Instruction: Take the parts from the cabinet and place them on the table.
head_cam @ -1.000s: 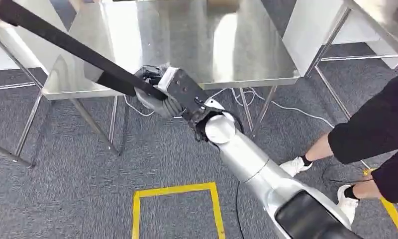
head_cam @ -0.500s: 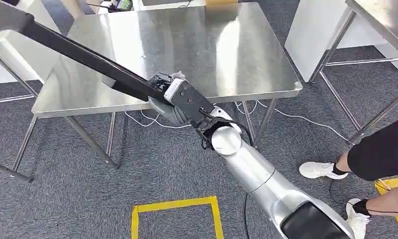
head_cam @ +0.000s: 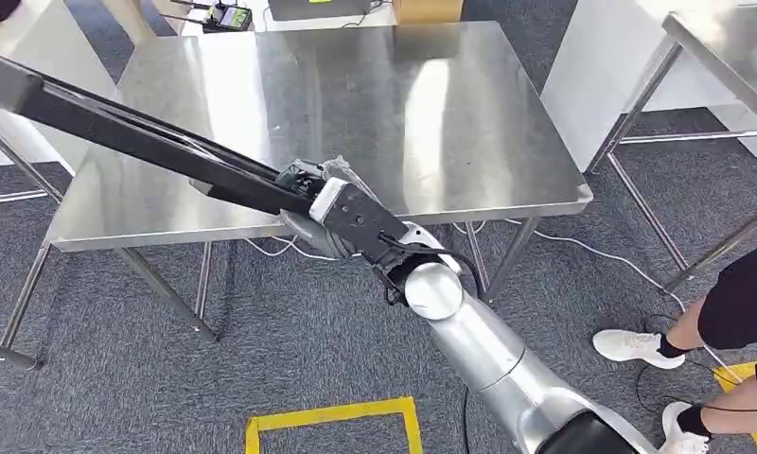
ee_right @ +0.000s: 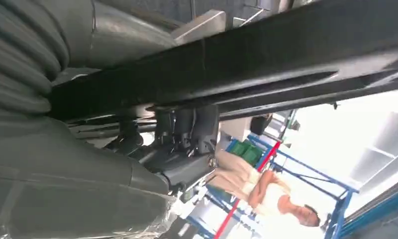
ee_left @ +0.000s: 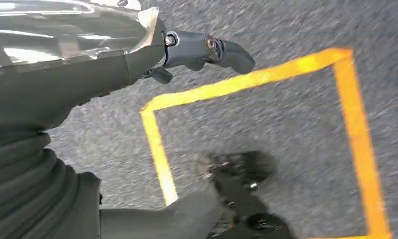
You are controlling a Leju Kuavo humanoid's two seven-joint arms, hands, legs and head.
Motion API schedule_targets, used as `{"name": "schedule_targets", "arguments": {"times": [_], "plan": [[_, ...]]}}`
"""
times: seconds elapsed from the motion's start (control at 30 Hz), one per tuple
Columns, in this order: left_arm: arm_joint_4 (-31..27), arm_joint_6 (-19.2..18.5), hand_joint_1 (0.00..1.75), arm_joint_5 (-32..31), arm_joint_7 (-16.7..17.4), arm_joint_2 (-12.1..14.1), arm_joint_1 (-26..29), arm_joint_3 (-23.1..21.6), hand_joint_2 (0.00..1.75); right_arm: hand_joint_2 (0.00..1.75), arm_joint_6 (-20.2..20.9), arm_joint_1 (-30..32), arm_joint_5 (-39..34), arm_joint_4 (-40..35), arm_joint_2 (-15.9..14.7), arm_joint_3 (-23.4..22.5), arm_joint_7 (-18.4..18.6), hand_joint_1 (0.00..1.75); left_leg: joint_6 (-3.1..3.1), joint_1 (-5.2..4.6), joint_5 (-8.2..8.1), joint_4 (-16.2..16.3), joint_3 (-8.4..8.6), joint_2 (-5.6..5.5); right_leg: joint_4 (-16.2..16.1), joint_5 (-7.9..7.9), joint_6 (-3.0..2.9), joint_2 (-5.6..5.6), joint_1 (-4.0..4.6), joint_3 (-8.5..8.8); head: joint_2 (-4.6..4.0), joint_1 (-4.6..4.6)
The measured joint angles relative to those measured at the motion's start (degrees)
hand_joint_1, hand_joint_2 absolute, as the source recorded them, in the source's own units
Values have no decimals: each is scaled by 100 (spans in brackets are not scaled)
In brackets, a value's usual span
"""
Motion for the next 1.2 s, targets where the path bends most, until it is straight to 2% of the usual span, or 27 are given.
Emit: {"name": "schedule_targets", "arguments": {"times": [0.03,0.07,0.13,0.2,0.23,0.27,0.3,0.33,0.43,0.47,0.5,0.53,0.6,0.63,0.67,0.7,0.77,0.8,0.83,0.87,0.9,0.93,0.97,1.0,1.03,1.13,1.2], "plan": [[0,2,0,22,0,-4,-3,2,175,175,2,7,7,0,0,0,0,175,11,-10,-20,0,15,0,183,-50,-10,-1,0,-124,-2,11],[0,0,0,41,0,-7,-3,13,175,175,30,70,61,2,-2,2,9,175,47,-31,-105,0,78,-10,853,-340,-53,0,1,-643,0,15],[0,-2,0,41,0,-13,4,22,175,175,52,124,72,2,-2,2,17,175,52,-56,-175,1,155,-37,958,-377,-24,0,4,-875,-2,15],[0,-2,0,41,2,-24,11,39,175,175,74,144,89,2,9,7,17,175,51,-85,-267,2,281,-59,504,-99,43,-1,11,-839,-2,15],[0,-7,0,41,2,-33,10,41,175,175,83,142,96,2,9,7,17,175,49,-102,-329,2,371,-67,45,210,97,0,26,-717,0,15],[0,-7,0,41,2,-39,9,41,175,175,81,138,98,2,9,5,17,175,46,-107,-404,-1,454,-74,-484,601,94,-1,55,-582,-2,22],[13,-9,0,41,2,-63,11,46,175,175,83,146,100,7,7,7,17,175,38,-128,-460,25,526,-89,-742,860,54,-6,77,-572,-2,20],[11,-7,0,41,2,-59,11,50,175,175,85,135,100,9,7,4,20,175,4,-139,-522,18,525,-117,-752,699,-85,-29,66,-541,-2,7],[11,39,0,79,20,-68,6,109,175,175,101,114,127,4,46,11,33,175,-60,-116,-549,102,589,-75,-821,758,-224,-6,64,-373,0,35],[-4,55,0,98,20,-39,2,149,175,175,101,86,129,7,94,9,35,175,-95,-100,-598,207,509,-60,-867,754,-232,-3,-27,-265,0,41],[-4,55,0,100,20,-59,-7,153,175,175,101,52,135,9,123,9,35,175,-150,-96,-597,492,389,-44,-883,726,-269,-7,-32,-206,-2,13],[-4,63,0,100,33,-59,-8,155,175,175,100,21,133,11,164,13,35,175,-200,-52,-636,850,170,-36,-885,697,-309,-7,-42,-172,0,-2],[-4,118,0,100,77,-26,-3,201,175,175,98,20,135,20,214,18,37,175,-343,69,-921,1573,-414,-25,-885,597,-288,-7,-59,-95,-2,7],[-4,140,0,100,83,-7,15,240,175,175,98,42,138,30,219,26,37,175,-399,122,-1057,1715,-615,-10,-885,550,-266,-4,-80,-44,-2,-5],[-4,171,0,100,83,4,30,260,175,175,98,62,140,37,219,26,37,175,-456,174,-1026,1634,-700,16,-885,497,-232,-2,-107,19,-2,4],[-4,181,0,100,70,20,35,280,175,175,98,73,138,48,221,28,37,175,-504,221,-843,1379,-677,39,-884,438,-197,-2,-144,93,0,-2],[-7,216,0,98,44,55,34,299,175,175,100,75,138,61,258,35,35,175,-612,314,-119,469,-392,77,-884,312,-104,-4,-210,261,-2,0],[-4,219,0,98,37,55,39,313,175,175,98,71,135,66,271,39,31,175,-651,358,241,63,-287,118,-888,249,-40,-11,-187,251,-2,-18],[0,219,0,98,37,59,29,326,175,175,98,68,131,72,282,46,22,175,-568,310,-151,159,-309,180,-883,202,9,6,-196,373,-2,-51],[-9,219,0,98,37,81,10,328,175,175,98,50,124,72,300,48,20,175,-504,269,-179,169,-284,177,-939,153,69,-17,-186,322,-2,-26],[-28,223,0,96,33,85,16,328,175,175,98,62,138,74,304,48,22,175,-434,257,-196,123,-283,141,-900,222,160,-17,-167,483,-2,-33],[-28,221,0,92,24,83,19,328,175,175,98,65,138,72,310,57,15,175,-370,226,-174,106,-236,128,-922,246,226,-21,-146,504,-2,-37],[-37,223,0,89,22,99,29,330,175,175,96,49,133,70,310,57,13,175,-258,213,-86,96,-96,90,-922,152,254,-39,-154,529,-2,-4],[-37,225,0,89,22,90,38,332,175,175,96,46,135,72,308,57,13,175,-187,198,-98,99,-30,106,-776,73,245,-51,-162,503,-2,4],[-37,225,0,89,22,90,31,334,175,175,96,38,135,72,304,55,13,175,-140,170,-118,105,18,94,-430,-30,191,-49,-157,319,0,11],[-39,159,0,22,26,107,28,337,175,175,-8,89,218,74,289,48,7,175,-43,87,-226,106,92,52,761,-445,52,-49,-131,-586,-2,37],[-39,94,0,-46,124,122,31,339,175,175,-105,168,368,74,273,46,20,175,-15,16,-335,107,215,7,686,-487,13,-48,-56,-824,-2,39]]}}
